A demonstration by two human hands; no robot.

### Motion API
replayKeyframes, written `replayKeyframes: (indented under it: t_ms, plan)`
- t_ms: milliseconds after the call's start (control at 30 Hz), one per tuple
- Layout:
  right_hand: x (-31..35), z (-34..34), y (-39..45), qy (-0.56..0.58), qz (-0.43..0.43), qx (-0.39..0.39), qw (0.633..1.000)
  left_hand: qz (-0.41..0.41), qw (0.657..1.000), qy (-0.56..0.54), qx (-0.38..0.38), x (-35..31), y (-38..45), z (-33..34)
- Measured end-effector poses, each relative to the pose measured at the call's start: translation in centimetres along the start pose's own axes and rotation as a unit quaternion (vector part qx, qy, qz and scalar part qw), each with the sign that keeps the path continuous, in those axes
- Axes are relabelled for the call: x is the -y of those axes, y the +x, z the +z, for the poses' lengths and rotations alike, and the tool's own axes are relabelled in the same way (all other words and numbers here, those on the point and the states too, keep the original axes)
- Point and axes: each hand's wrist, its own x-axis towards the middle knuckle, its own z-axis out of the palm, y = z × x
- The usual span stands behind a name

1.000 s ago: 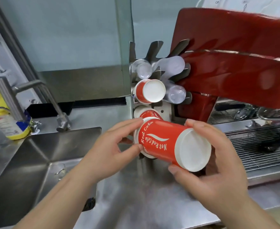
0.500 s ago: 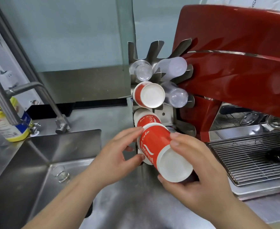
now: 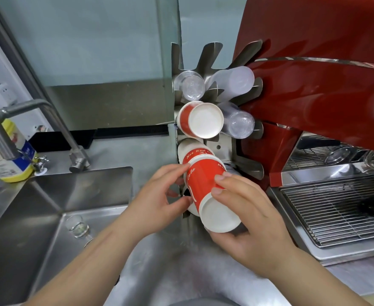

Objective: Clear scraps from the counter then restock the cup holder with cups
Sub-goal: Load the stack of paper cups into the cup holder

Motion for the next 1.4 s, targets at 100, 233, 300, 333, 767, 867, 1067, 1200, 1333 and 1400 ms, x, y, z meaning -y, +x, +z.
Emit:
replayKeyframes:
  t_ms: [100,233,300,333,767,867,1067,1200,1333,1400]
  plan:
    - [-0.5,0.3,0.1,0.003,0.006,0.006,1.0,-0.006,1.0,0.0,0.002,0.4,0.4,0.2]
    - [-1.3,0.9,0.2,0.005,0.018,0.01,1.0,-0.021,1.0,0.01,-0.009,0.9,1.0,0.6]
    - [-1.8,1.3,0.3,0.004,0.023,0.011,1.0,-0.03,0.999,0.006,-0.011,1.2,1.3,0.7]
    - [-2.0,1.5,0.4,0.004,0.025,0.013,1.0,-0.032,0.999,0.006,-0.012,1.4,1.4,0.7]
    - [-4.0,2.8,1.4,0.019,0.076,0.044,0.996,-0.015,0.998,0.065,-0.011,1.9,2.8,0.1]
    - [-4.3,2.9,1.6,0.021,0.078,0.05,0.995,-0.016,0.997,0.068,-0.014,1.9,2.9,0.1]
    - [-3.7,2.5,1.8,0.026,0.097,0.07,0.992,-0.034,0.996,0.078,0.004,1.7,3.0,0.1]
    - [-3.1,1.9,1.6,0.022,0.116,0.112,0.987,-0.033,0.994,0.096,0.038,1.6,2.9,0.1]
    - [-2.4,0.6,1.9,0.012,0.132,0.173,0.976,-0.039,0.991,0.108,0.069,1.3,3.1,-0.4]
    - [-2.0,-0.1,2.8,-0.007,0.141,0.207,0.968,-0.041,0.986,0.139,0.088,1.0,3.4,-1.0]
